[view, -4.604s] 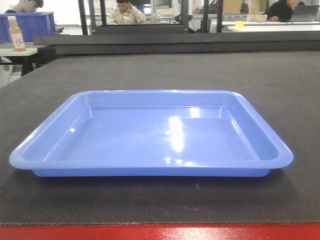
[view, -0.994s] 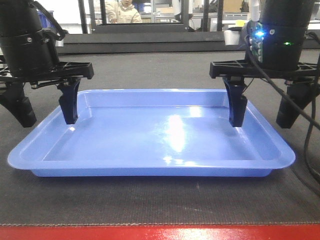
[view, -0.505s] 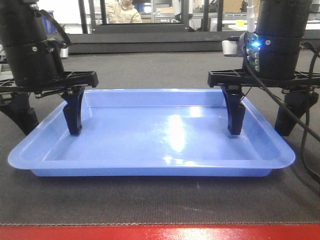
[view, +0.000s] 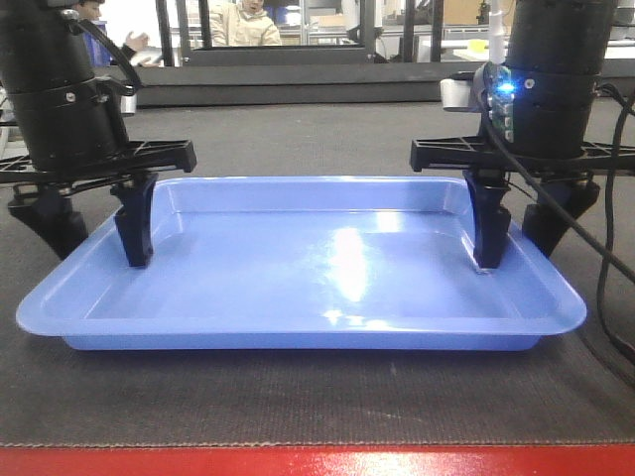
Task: Grab blue tray and place on right shelf
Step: 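Close both grippers on the opposite rims of the blue tray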
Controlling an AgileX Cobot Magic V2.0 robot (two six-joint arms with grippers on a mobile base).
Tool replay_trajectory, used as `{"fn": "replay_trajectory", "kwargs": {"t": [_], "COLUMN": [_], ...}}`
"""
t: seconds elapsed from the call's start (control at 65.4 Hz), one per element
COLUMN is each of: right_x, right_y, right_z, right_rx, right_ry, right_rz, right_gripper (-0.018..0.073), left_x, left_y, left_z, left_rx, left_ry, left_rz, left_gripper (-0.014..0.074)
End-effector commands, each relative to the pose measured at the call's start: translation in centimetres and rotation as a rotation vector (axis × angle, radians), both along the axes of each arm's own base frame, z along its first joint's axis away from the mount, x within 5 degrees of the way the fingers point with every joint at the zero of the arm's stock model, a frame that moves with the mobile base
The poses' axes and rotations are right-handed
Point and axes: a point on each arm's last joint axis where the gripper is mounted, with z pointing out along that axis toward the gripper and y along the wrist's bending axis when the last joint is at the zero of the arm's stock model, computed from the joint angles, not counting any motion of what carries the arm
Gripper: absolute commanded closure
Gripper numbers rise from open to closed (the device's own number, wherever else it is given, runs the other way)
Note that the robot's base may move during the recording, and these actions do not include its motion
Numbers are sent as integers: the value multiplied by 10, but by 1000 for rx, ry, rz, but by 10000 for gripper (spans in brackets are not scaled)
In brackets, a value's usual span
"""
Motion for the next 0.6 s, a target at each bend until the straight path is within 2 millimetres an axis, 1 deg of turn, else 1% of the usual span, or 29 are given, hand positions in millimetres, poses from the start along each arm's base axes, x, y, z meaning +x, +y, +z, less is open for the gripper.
{"fn": "replay_trajectory", "kwargs": {"t": [0.0, 0.092, 0.184, 0.581], "right_x": [0, 0, 0, 0], "right_y": [0, 0, 0, 0], "right_z": [27, 27, 27, 27], "right_rx": [32, 32, 33, 33], "right_ry": [-83, -81, -80, -81], "right_rz": [-5, -6, -6, -6], "right_gripper": [333, 337, 337, 337], "left_x": [0, 0, 0, 0], "left_y": [-4, -4, -4, -4], "left_z": [26, 26, 26, 26], "left_rx": [-41, -41, -41, -41], "left_ry": [-82, -82, -82, -82], "left_rz": [-4, -4, -4, -4], "left_gripper": [479, 532, 559, 559]}}
